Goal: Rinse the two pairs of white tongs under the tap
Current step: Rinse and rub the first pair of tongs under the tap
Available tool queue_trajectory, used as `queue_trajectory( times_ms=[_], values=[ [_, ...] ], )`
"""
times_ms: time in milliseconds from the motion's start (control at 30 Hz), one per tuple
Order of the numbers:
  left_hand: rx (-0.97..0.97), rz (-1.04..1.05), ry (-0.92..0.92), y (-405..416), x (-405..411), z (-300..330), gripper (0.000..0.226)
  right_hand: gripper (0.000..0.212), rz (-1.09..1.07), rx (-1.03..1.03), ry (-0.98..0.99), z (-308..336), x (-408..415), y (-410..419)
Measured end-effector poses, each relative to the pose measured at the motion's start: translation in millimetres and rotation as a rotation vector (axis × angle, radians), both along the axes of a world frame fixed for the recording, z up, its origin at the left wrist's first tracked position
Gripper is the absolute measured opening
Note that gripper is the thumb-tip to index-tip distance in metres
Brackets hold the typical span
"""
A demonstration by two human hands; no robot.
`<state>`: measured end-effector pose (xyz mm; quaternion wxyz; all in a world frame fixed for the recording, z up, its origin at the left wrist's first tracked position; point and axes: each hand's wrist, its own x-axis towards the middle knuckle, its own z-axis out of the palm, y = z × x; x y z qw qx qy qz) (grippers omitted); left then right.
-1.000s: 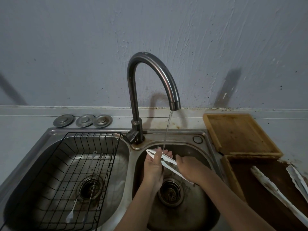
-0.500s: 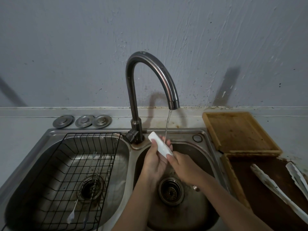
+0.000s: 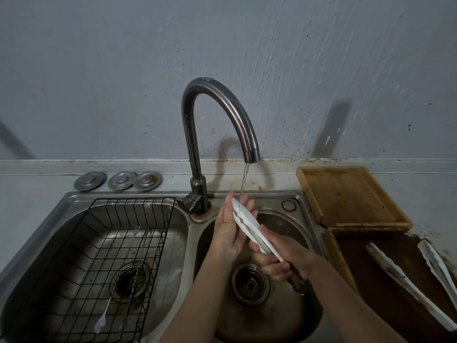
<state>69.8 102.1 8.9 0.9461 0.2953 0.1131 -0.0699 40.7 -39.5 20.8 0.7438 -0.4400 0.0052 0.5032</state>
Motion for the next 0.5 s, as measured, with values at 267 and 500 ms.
queue_trajectory(
  times_ms=[267,500],
  values=[
    [0.527,0.081,-0.014,13.6,2.3,4.0,0.028,0.044,-0.098,0.036,0.110,-1.5,-3.4,0.2],
    [0.095,0.182,0.536,20.4,-2.2,-28.7,0.028,0.030,-0.428,-0.292,-0.345,48.0,3.7,1.6]
  ],
)
